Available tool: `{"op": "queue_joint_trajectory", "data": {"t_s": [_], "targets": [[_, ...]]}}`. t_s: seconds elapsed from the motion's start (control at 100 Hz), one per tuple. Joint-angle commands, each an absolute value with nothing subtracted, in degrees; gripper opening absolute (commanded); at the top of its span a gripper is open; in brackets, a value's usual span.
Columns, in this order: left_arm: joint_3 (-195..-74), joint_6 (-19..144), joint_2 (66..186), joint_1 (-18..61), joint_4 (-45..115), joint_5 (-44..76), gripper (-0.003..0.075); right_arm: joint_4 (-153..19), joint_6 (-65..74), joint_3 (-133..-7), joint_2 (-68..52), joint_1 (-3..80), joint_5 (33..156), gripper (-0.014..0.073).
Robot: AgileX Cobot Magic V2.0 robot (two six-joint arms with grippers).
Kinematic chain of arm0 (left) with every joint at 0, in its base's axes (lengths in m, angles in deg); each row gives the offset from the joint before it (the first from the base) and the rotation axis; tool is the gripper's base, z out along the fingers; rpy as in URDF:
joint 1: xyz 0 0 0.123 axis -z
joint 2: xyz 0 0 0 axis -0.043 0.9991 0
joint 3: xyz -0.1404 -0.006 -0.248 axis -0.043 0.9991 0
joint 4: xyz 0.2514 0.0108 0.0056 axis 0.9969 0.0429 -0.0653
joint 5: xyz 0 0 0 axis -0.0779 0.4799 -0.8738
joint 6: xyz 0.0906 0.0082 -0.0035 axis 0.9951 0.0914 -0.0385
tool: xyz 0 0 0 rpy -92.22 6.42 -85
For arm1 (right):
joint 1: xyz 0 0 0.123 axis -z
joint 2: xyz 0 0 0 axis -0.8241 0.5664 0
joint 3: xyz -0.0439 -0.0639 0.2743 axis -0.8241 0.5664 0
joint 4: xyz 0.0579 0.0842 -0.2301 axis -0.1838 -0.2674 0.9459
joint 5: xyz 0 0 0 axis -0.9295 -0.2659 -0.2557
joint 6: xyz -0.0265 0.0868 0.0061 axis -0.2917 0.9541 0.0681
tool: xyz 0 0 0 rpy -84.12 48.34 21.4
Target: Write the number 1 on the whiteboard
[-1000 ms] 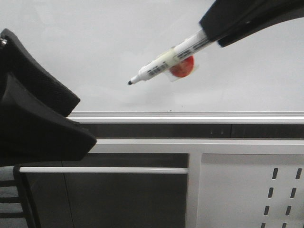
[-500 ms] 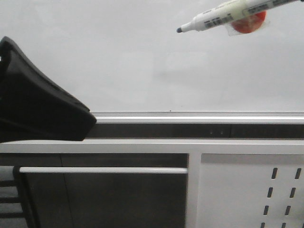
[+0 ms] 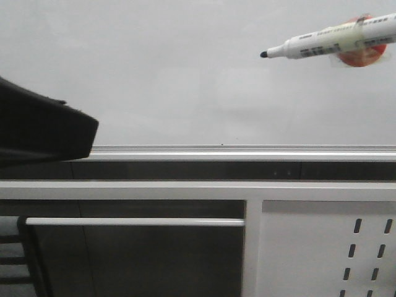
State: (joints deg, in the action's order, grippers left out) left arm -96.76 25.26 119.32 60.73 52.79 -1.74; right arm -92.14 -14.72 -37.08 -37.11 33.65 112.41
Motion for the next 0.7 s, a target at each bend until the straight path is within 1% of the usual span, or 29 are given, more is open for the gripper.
{"op": "queue_joint_trajectory", "data": {"t_s": [0.0, 0.27, 0.4, 0.49, 0.69], "targets": [[-94.63, 24.75, 116.95, 61.17, 50.38, -12.97, -0.0018, -93.19, -16.10, -37.86, -38.58, 33.60, 106.94, -0.0068], [-84.58, 24.75, 116.11, 61.17, 42.95, -33.04, -0.0018, -94.26, -18.87, -35.52, -39.81, 33.60, 105.88, -0.0068], [-80.95, 24.75, 116.11, 61.17, 40.97, -41.78, -0.0018, -98.80, -24.63, -35.03, -39.90, 33.60, 103.50, -0.0068], [-79.88, 24.86, 116.11, 61.17, 40.70, -44.20, -0.0018, -101.69, -27.42, -35.03, -39.90, 33.60, 102.01, -0.0068], [-79.60, 25.32, 116.11, 61.17, 40.35, -44.82, -0.0018, -102.37, -27.62, -34.26, -39.90, 33.60, 98.93, -0.0068]]}}
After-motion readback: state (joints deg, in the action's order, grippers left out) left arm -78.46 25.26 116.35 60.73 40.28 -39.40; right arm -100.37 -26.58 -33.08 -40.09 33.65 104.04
